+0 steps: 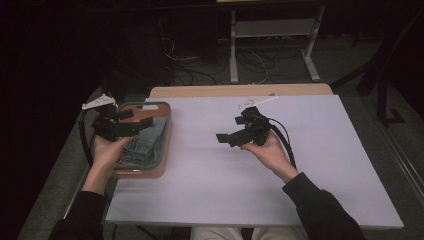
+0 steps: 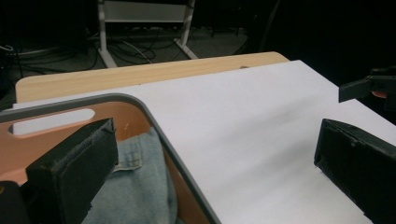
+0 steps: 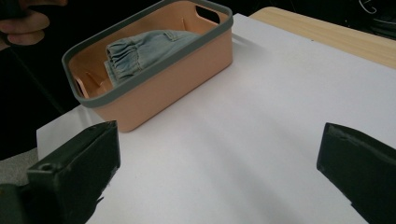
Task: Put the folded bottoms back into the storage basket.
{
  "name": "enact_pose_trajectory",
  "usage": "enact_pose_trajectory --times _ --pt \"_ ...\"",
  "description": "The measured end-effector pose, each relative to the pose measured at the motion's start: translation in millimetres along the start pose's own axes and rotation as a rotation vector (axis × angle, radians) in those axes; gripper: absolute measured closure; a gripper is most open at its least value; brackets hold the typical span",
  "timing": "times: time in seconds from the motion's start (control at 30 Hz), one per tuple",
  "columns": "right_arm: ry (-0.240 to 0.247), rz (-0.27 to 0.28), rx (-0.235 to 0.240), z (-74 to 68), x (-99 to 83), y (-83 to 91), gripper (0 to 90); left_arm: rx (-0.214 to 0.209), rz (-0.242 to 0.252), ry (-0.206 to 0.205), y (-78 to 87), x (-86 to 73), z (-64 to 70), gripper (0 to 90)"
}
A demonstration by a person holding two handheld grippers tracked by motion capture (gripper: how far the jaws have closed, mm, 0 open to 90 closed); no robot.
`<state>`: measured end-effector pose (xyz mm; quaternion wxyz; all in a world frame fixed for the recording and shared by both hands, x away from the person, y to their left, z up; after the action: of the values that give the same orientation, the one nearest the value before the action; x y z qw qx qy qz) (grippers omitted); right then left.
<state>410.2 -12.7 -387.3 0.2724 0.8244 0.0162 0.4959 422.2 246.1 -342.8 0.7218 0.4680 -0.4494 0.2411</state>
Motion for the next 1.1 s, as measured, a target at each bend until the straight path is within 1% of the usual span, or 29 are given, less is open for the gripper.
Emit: enact_pose_trajectory --times 0.13,0.2,0.3,0.37,0.47,0.53,0.67,0.83,0.9,0.93,0.97,1.0,1.03,1.1 --pt "0.003 -0.004 -0.011 1.9 -9.8 8.2 0.0 -0.011 0.0 -0.019 1.2 -4.9 7.9 0.0" --pt "0.002 -0.002 -0.015 3.1 -14.7 11.9 0.0 -0.009 0.001 -0.027 0.9 -8.0 10.3 0.0" --pt "-0.005 0.005 -0.015 3.9 -21.0 17.1 0.0 -0.025 0.008 -0.019 1.0 -12.1 14.8 0.0" --pt "-0.009 0.009 -0.014 4.6 -25.8 20.9 0.0 -0.026 0.013 -0.03 1.4 -14.6 18.4 0.0" --pt "-0.019 0.02 -0.018 6.1 -32.2 27.9 0.0 -0.055 0.023 -0.025 2.8 -17.2 26.2 0.0" --pt "-0.024 0.029 -0.02 6.5 -35.6 32.6 0.0 -0.064 0.025 -0.037 4.1 -19.0 32.0 0.0" --pt "-0.028 0.044 -0.021 6.4 -43.0 41.7 0.0 -0.08 0.031 -0.044 5.3 -22.4 41.0 0.0" --pt "-0.033 0.057 -0.027 6.7 -55.8 50.9 0.0 -0.081 0.028 -0.084 2.9 -30.6 50.9 0.0" --pt "-0.036 0.058 -0.032 7.4 -61.0 54.4 0.0 -0.089 0.03 -0.084 1.4 -34.1 55.0 0.0" --pt "-0.033 0.059 -0.035 8.2 -63.5 56.0 0.0 -0.086 0.032 -0.086 1.1 -35.1 56.1 0.0" --pt "-0.034 0.058 -0.036 8.6 -65.6 57.1 0.0 -0.084 0.031 -0.104 0.3 -37.0 57.9 0.0" --pt "-0.037 0.058 -0.039 10.0 -69.2 58.9 0.0 -0.082 0.027 -0.113 -0.5 -38.8 59.8 0.0" --pt "-0.042 0.054 -0.04 11.1 -71.9 59.9 0.0 -0.084 0.026 -0.119 -0.9 -39.9 61.2 0.0" --pt "-0.046 0.049 -0.047 13.1 -76.1 62.9 0.0 -0.095 0.027 -0.116 -2.2 -42.5 65.4 0.0"
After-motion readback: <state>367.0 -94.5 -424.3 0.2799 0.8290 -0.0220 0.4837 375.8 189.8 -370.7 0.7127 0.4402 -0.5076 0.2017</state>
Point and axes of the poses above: each handheld gripper's, and its own axes: y roughly backward along the jaws, x roughly out of its top, z roughly to its right, the point moved 10 cm from there along -y, roughly forward along the jaws, and after that the axes turned 11 degrees about x, right-handed, at the moved point
